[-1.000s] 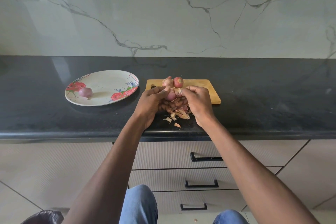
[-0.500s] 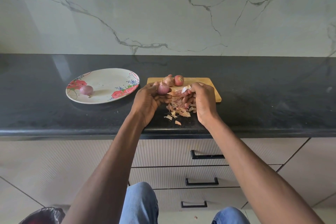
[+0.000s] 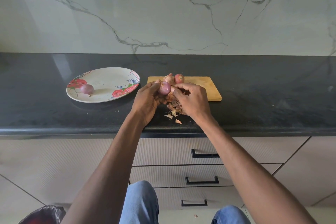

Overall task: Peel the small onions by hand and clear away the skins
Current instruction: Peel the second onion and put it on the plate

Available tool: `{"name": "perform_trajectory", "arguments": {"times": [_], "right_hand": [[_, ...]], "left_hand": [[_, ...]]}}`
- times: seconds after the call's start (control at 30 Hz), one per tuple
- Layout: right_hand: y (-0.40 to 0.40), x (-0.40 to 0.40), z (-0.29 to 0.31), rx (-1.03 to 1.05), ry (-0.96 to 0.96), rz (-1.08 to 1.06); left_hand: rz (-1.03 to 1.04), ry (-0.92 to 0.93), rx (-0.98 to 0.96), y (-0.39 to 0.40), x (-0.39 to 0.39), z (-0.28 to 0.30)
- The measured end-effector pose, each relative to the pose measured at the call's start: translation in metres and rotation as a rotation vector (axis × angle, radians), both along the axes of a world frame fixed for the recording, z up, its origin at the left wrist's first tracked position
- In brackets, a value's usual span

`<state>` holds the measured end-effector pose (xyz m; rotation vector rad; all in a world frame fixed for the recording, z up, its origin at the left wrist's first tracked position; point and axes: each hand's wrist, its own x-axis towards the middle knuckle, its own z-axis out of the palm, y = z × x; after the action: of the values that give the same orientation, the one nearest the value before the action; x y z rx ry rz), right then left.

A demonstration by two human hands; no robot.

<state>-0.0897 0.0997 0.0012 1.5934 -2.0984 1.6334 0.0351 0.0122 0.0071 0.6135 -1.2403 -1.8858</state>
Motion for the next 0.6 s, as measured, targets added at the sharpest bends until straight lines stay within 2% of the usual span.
{"name": "perform_trajectory", "arguments": {"times": [0.37, 0.6], "right_hand": [[-0.0007, 0.0040, -0.0025, -0.048, -0.099, 0.017], [-0.0017, 0.0032, -0.0059, -0.034, -0.037, -0.014]], "left_hand": [[-0.053, -0.080, -0.141, 0.0020, -0.0033, -0.0023], [-0.035, -0.131, -0.174, -0.0019, -0.0062, -0.0057]]}}
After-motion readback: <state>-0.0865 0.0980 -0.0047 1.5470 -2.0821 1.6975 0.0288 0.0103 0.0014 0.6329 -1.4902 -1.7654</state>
